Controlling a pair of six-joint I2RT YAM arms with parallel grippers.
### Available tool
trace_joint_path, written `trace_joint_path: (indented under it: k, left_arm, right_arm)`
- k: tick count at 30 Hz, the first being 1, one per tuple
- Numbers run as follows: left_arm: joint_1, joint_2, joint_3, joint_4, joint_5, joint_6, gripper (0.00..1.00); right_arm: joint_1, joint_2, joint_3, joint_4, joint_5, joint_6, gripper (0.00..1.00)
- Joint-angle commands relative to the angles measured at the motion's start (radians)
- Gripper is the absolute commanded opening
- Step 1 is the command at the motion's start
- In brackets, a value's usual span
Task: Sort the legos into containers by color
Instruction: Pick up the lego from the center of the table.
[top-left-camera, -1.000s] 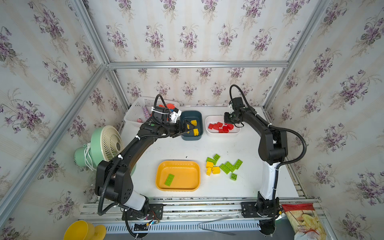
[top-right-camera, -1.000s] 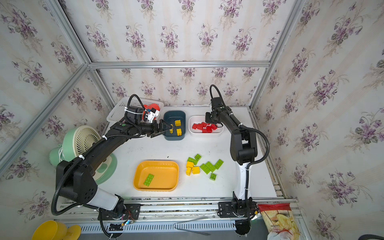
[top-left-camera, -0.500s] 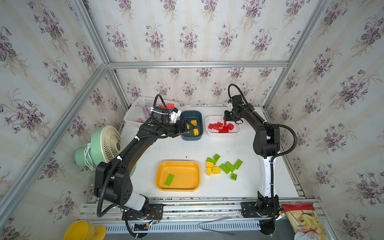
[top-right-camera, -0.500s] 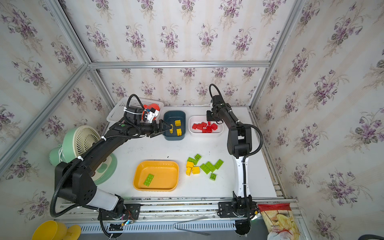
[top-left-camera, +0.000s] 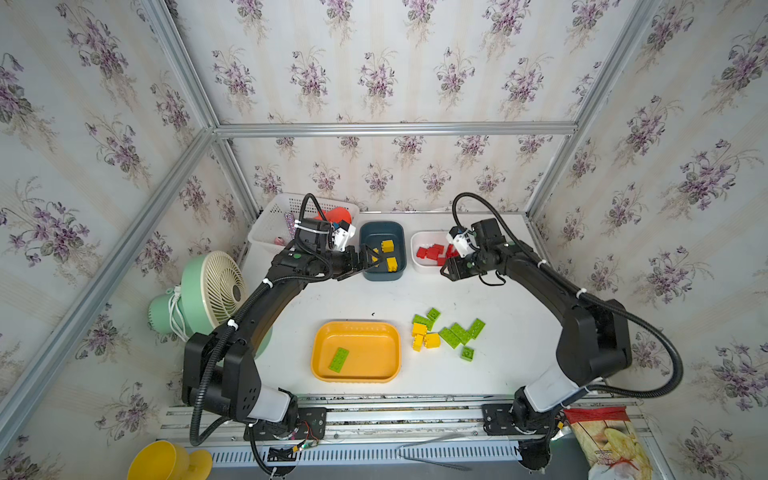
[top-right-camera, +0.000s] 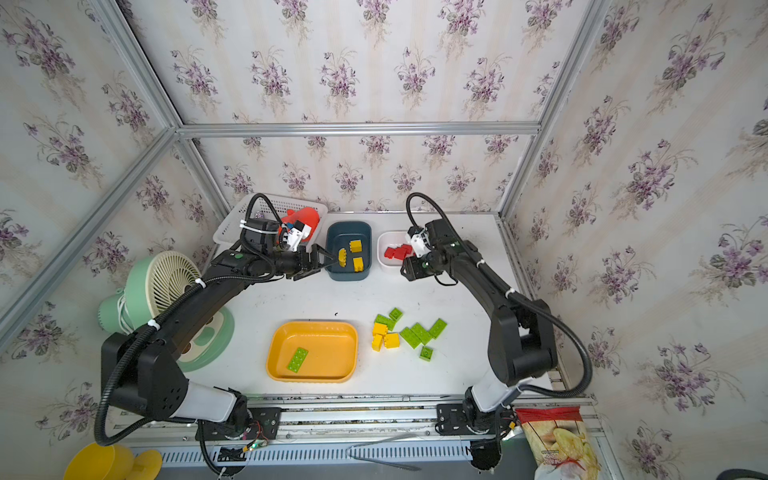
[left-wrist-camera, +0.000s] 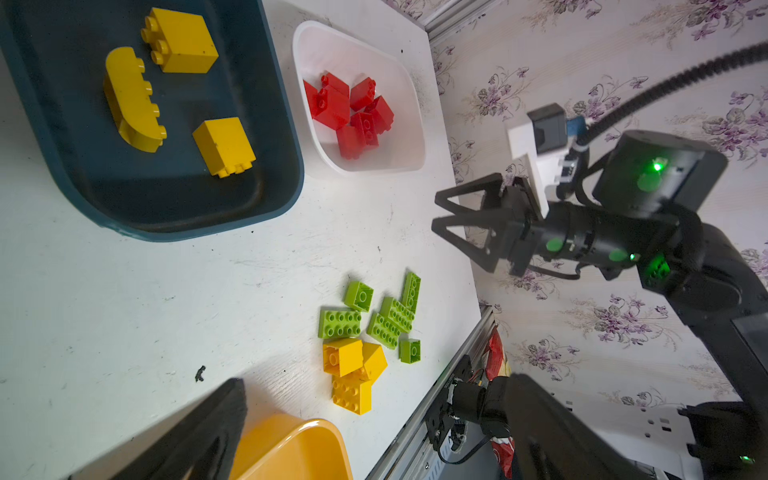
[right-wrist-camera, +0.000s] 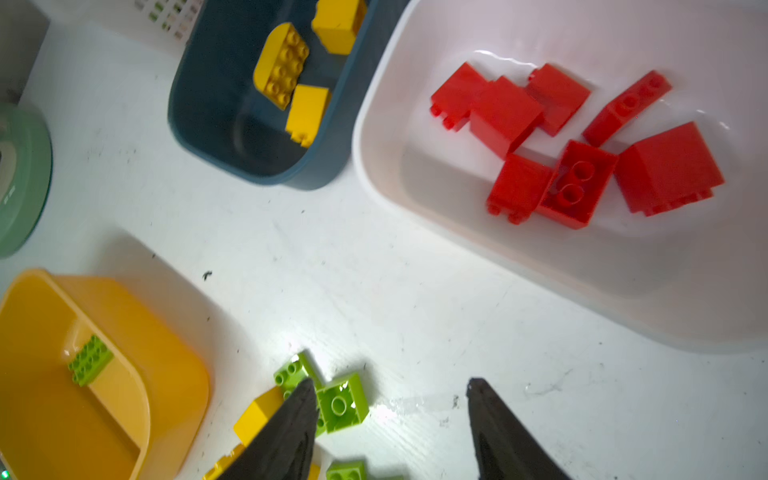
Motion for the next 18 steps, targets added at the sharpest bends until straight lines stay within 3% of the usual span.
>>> trace_joint_path:
  k: [1, 8, 15, 18]
  left_arm:
    - [0.008, -0.003, -0.003, -0.023, 0.019, 0.035, 0.99]
    - [0.019, -0.006, 0.004, -0.06, 0.016, 0.069, 0.99]
    - [0.035, -0.036, -0.014, -0.102, -0.007, 0.101, 0.99]
    - [0.039, -0.057, -0.042, -0.111, -0.016, 0.111, 0.99]
  right_arm:
    - [0.066, -0.088, -0.1, 0.038, -0.051, -0.094, 0.63]
    - [0.26, -0.173, -0.244, 0.041, -0.021, -0.264, 0.61]
    - [0.38, -0.066, -0.209, -0.011, 0.06, -0.43, 0.58]
    - [0.401, -0.008, -0.172, 0.002, 0.09, -0.428, 0.56]
